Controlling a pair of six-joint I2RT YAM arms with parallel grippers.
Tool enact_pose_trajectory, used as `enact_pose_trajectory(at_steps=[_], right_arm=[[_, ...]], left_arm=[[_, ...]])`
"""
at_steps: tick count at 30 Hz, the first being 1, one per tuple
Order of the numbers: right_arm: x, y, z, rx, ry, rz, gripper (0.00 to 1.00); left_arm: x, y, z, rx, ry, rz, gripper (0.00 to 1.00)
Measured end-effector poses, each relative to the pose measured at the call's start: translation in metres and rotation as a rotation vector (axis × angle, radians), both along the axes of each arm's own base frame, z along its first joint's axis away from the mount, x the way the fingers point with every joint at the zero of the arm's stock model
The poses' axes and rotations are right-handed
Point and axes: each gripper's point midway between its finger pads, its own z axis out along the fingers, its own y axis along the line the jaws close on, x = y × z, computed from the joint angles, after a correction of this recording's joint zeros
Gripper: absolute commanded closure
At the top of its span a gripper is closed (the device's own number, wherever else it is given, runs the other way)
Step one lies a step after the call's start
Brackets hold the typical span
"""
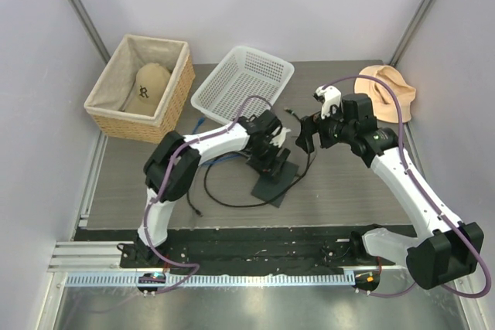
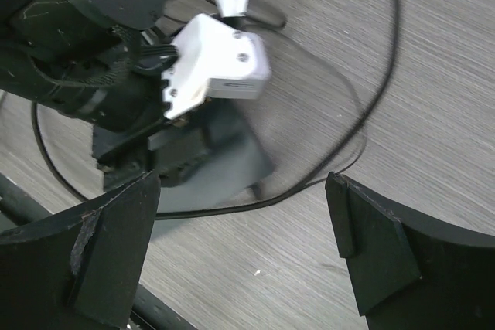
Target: Pull the plug from the switch port
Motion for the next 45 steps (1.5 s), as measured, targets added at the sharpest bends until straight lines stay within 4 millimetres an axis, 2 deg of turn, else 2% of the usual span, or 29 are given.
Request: enact_pose_trajectory(at_steps=[3,6,10,14,18,23,27,33,34,40,43,45], right_arm=[[-0.001,-0.006,-0.002,-0.022,-0.006,-0.011,0.03],[-0.006,-0.012,-0.007,-0.048,-0.018,-0.012,0.03],[-0.018,-0.021,-0.028,-0.111,-0.013,0.025,0.06],[-0.038,-0.031,-0.065,-0.205,0.063,0.097,0.18],[-0.056,-0.034,-0.088,-0.292,0.121,0.253,0.20],[-0.062,-0.034,-0.099,-0.391,0.065,0.481,0.18],[-0.062,-0.029,-0.103,-0.470,-0.021,0.664,0.22],[-0.063,-0.023,-0.125,-0.571,-0.094,0.899,0.29],[-0.064,-0.023,-0.130,-0.580,-0.098,0.924,0.33],[-0.072,-0.022,-0.164,-0.631,-0.109,1.050,0.40],[-0.070,-0.019,-0.171,-0.639,-0.135,1.059,0.41],[-0.070,-0.015,-0.174,-0.644,-0.155,1.068,0.48]], left_arm=[[0.014,-0.029,0.012,-0.051,-0.049,-0.023,0.25],[0.018,-0.035,0.027,-0.077,-0.085,-0.045,0.23],[0.014,-0.012,0.039,-0.065,-0.081,-0.086,0.22],[-0.005,0.023,0.060,-0.085,-0.061,-0.199,0.22],[-0.014,0.058,0.080,-0.126,-0.103,-0.279,0.22],[-0.020,0.093,0.075,-0.112,-0.101,-0.256,0.22],[-0.022,0.118,0.072,-0.087,-0.100,-0.203,0.22],[-0.013,0.147,0.090,-0.092,-0.178,-0.124,0.22],[-0.012,0.152,0.092,-0.092,-0.185,-0.109,0.22],[-0.004,0.169,0.090,-0.082,-0.182,-0.041,0.22],[0.000,0.173,0.090,-0.082,-0.182,-0.015,0.22],[0.002,0.176,0.090,-0.081,-0.180,0.000,0.22]])
